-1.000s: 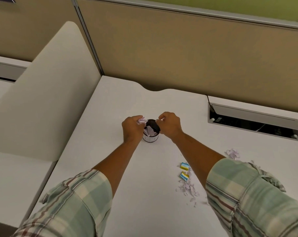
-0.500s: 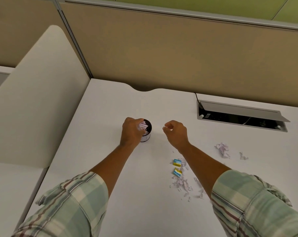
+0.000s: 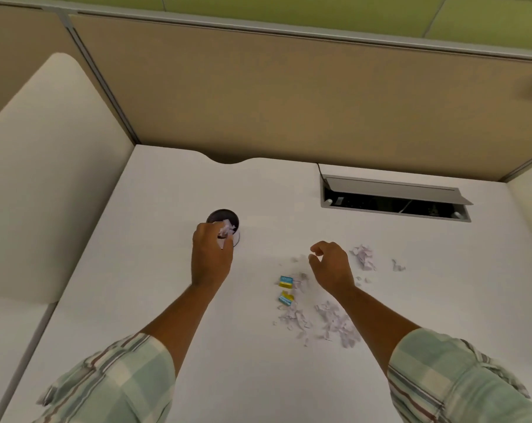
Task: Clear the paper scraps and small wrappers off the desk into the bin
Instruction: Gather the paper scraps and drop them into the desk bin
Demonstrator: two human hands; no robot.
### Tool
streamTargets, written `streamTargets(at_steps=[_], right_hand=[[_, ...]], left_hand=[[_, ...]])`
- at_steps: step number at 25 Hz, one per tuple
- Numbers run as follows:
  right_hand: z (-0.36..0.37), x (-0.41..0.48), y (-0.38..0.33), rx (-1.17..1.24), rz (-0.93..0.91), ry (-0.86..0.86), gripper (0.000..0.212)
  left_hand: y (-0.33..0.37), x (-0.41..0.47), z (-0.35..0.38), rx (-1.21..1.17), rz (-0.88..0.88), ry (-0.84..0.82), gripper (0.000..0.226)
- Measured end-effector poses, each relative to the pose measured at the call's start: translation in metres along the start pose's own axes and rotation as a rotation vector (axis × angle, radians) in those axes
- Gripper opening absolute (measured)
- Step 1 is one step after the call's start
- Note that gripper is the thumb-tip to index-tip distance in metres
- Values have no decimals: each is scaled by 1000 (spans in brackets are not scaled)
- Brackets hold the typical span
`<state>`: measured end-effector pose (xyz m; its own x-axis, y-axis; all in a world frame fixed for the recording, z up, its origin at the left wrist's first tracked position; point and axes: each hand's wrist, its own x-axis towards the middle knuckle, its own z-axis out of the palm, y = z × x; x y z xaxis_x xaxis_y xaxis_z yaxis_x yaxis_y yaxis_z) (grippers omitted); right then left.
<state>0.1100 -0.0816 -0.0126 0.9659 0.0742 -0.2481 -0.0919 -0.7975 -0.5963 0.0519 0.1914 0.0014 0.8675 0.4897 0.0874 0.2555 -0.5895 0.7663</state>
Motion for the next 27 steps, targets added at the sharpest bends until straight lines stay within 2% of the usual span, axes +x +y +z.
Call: streamTargets(at_steps=[3,7,10,13,16,20,27], right_hand=[[-37,-1,46,-56,104,18,27],[-82,16,96,-129,146,51,35],[-97,32,127,-238,106,-117,53],[-94,46,145,-387,31,-310,72],[-82,52,150,-460,-43,-401,80],[-66,34,143,-544,-163,-383,77],[-29,-40,121,-661,-401,-445,72]], left_hand=[[4,-37,31,50,21,-143,37],[20,-67,67,207,-120,-429,54],[32,-81,89,317,-256,-525,72],[38,-96,102,331,-417,-542,98],[47,-117,109,369,-482,-520,117],[59,-148,121,394,-521,-485,115],[70,-179,139,357,-518,-374,85]])
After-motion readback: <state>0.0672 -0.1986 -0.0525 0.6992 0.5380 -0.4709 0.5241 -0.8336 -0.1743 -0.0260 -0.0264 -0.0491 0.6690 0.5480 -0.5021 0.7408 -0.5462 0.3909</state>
